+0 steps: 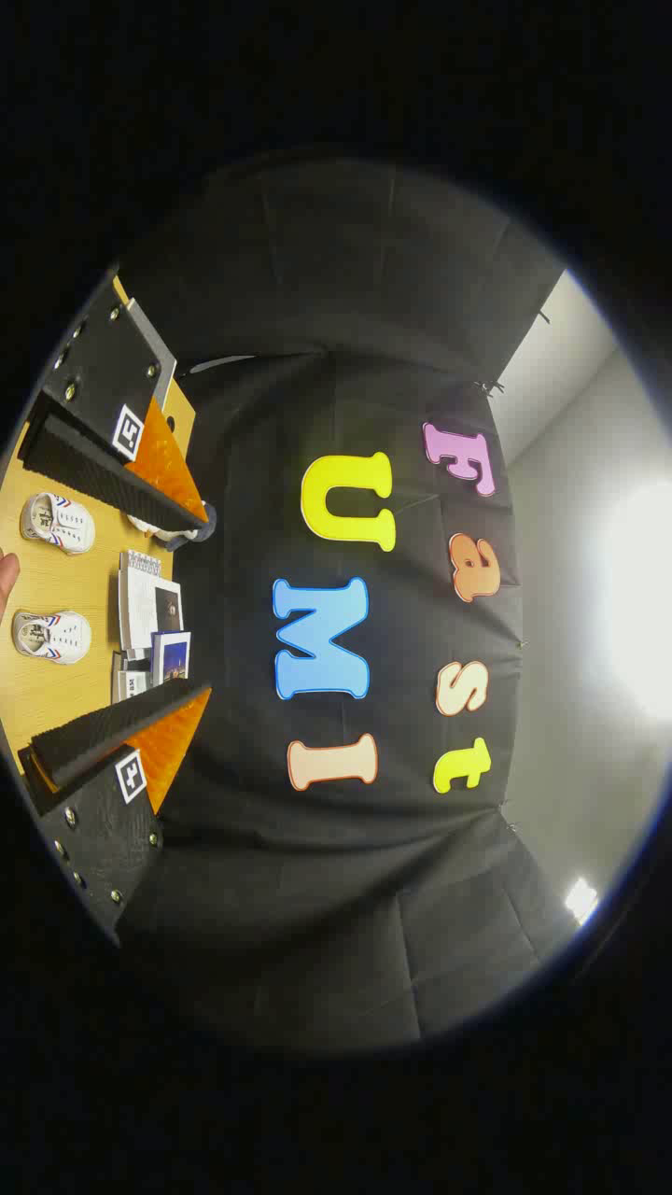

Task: Open the storage box then place both shoes into the box .Put the left shoe in first, then the right shoe, with the right side of both shoes facing outward in a uniform manner.

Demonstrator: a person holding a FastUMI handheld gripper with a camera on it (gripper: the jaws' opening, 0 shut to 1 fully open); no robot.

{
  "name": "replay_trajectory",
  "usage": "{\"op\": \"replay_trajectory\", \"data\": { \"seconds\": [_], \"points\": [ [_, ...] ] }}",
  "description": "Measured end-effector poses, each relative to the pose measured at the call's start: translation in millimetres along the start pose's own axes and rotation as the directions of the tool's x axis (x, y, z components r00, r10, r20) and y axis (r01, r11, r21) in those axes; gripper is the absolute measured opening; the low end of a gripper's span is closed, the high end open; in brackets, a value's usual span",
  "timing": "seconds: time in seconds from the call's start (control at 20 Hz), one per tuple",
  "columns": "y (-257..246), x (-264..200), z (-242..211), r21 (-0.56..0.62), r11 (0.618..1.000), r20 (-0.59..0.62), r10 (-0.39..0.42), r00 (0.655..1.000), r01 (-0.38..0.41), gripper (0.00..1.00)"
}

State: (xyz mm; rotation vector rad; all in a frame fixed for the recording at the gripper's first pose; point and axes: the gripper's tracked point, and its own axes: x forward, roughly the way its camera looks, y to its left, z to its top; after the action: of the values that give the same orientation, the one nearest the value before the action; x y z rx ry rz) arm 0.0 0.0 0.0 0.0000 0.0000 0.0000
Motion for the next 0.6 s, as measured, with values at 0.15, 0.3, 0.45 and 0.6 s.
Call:
{"op": "replay_trajectory", "data": {
  "seconds": [0.15,0.3,0.45,0.6],
  "points": [
    [4,7,-4,0.0,1.0,-0.015,0.005,1.0,-0.005,0.97],
    [5,15,-4,-0.007,1.0,-0.018,0.017,1.0,-0.017,0.97],
    [4,21,-8,-0.003,1.0,-0.025,0.022,0.999,-0.022,0.97],
    [3,25,-12,0.0,1.0,-0.034,0.027,0.999,-0.027,0.97]
  ]
}}
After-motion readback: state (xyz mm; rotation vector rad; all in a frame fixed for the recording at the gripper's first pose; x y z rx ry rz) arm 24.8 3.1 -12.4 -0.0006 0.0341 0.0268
